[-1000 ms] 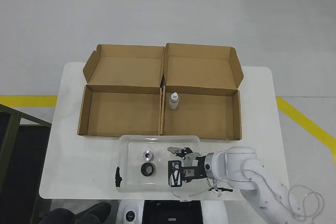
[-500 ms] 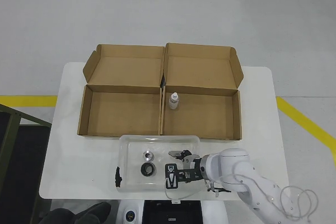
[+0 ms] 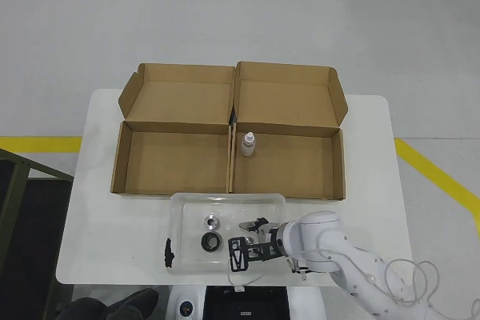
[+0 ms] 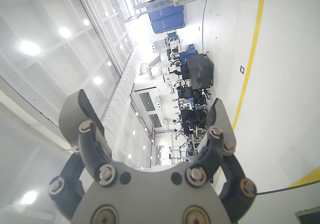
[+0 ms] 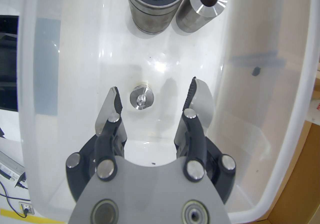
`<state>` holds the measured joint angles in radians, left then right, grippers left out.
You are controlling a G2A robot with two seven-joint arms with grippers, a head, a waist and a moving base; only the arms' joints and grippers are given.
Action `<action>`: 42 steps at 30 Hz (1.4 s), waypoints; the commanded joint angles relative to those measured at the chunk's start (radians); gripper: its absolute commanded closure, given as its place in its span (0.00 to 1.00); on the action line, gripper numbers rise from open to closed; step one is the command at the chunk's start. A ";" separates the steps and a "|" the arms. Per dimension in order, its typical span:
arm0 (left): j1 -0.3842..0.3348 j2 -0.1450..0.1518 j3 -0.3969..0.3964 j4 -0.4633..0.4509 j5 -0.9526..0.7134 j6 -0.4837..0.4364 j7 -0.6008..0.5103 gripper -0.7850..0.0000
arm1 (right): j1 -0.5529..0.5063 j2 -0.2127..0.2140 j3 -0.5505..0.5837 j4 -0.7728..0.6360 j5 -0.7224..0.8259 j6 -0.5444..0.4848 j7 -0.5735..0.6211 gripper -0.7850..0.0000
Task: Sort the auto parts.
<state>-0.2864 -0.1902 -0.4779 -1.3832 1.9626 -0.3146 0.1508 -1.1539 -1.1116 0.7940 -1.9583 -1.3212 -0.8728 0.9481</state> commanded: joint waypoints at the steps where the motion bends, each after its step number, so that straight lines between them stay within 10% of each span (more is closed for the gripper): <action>1: 0.000 0.000 0.000 0.000 0.000 0.000 0.000 0.00 | 0.015 -0.002 -0.019 0.007 -0.005 0.009 0.008 0.47; 10: 0.000 0.000 0.000 0.000 0.000 0.000 0.000 0.00 | 0.054 -0.002 -0.058 0.040 0.009 0.032 0.031 0.57; 15: 0.000 0.000 0.000 0.000 0.000 0.000 0.000 0.00 | 0.060 0.004 -0.065 0.046 0.049 0.026 0.025 1.00; 30: 0.000 0.000 0.000 0.000 0.000 0.000 0.000 0.00 | 0.029 0.026 0.046 -0.047 0.077 0.069 -0.198 1.00; 42: 0.000 0.000 0.000 0.000 0.000 0.000 0.000 0.00 | -0.037 0.038 0.165 -0.080 0.004 0.129 -0.695 1.00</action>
<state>-0.2864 -0.1902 -0.4779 -1.3832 1.9626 -0.3146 0.1508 -1.1853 -1.0739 0.9518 -2.0421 -1.3211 -0.7506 0.3033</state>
